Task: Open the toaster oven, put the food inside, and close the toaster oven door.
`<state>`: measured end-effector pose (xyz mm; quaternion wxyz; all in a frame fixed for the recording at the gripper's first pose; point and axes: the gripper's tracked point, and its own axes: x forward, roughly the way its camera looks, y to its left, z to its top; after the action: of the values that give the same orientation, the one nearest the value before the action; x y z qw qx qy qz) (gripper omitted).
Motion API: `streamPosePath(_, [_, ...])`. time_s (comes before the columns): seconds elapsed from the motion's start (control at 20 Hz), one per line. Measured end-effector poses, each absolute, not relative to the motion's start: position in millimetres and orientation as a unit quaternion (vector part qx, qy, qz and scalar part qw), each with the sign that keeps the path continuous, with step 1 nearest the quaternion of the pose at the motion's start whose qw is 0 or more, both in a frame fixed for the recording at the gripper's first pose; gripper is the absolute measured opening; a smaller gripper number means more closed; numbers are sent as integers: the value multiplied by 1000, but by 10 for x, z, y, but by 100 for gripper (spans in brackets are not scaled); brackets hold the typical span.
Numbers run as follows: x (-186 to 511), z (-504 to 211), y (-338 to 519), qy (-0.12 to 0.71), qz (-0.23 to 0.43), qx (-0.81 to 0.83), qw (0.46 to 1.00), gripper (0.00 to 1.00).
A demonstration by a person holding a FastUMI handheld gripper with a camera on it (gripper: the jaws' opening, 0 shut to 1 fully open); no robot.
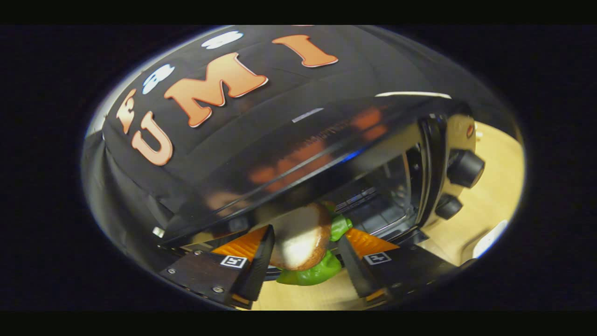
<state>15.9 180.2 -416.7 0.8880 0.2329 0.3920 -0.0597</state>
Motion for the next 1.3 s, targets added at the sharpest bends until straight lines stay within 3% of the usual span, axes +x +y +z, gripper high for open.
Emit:
streamPosePath(0.05, [148, -4158, 1783, 393, -58, 205, 895, 85])
streamPosePath(0.2, [173, -4079, 1656, 391, -57, 150, 906, 96])
streamPosePath(0.6, [-117, -3894, 1369, 421, -42, 128, 897, 98])
streamPosePath(1.3, [-1070, -3242, 1300, 439, 74, 120, 887, 98])
